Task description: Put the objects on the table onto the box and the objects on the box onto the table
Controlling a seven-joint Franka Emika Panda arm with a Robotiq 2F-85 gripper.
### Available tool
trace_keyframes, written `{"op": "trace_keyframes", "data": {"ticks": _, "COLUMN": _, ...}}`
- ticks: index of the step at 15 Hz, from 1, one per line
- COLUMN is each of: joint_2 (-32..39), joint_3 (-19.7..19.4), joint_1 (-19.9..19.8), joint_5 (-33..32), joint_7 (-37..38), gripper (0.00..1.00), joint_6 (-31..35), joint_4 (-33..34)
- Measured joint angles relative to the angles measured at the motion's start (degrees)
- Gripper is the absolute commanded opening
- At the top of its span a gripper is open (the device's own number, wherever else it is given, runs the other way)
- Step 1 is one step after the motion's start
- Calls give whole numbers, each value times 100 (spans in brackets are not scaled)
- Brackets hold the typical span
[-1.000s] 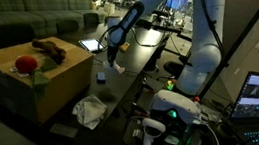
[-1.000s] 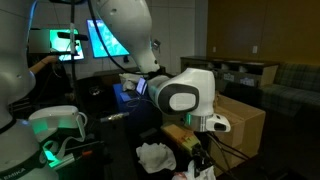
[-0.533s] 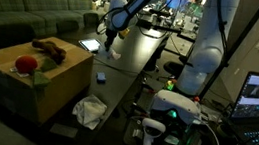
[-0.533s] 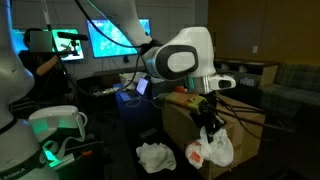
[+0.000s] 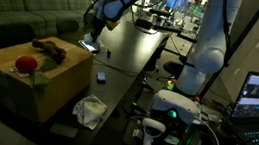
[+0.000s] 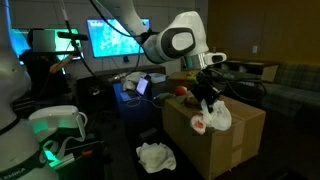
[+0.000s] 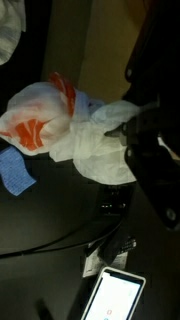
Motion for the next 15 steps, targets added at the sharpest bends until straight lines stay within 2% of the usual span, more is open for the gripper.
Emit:
{"op": "trace_keyframes", "data": {"ticks": 5, "joint_2": 372, "joint_3": 198, "joint_1": 297, "joint_5": 0, "joint_7": 490, "gripper": 1, "joint_6": -408, "joint_4": 635}}
{"op": "trace_keyframes", "data": {"ticks": 15, "joint_2": 1253, "joint_3": 410, "joint_1": 583, "joint_5": 117, "joint_7": 995, "gripper": 1, "joint_6": -1278, "joint_4": 1799}}
